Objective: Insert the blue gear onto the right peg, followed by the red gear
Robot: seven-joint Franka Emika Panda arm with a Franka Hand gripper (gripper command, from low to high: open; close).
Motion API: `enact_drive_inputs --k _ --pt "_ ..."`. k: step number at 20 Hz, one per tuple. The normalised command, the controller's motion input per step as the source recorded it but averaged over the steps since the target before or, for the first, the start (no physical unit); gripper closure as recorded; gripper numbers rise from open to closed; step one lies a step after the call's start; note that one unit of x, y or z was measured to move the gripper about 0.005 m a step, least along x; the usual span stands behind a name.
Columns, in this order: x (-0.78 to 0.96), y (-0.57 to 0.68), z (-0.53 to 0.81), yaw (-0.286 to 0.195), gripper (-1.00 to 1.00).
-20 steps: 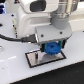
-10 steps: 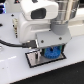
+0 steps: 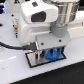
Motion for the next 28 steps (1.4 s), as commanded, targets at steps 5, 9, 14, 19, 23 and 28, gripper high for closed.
enact_drive_inputs --k 5,9,14,19,23,28 --pt "-0.09 0.09 0.46 0.0 -1.0" --pt "-0.4 0.1 0.36 0.0 -1.0" --pt "-0.51 0.27 0.18 0.0 -1.0" --pt "-0.57 0.37 0.05 0.0 -1.0" --pt "-0.55 0.42 0.01 0.0 -1.0" --pt "-0.44 0.47 0.0 0.0 -1.0"
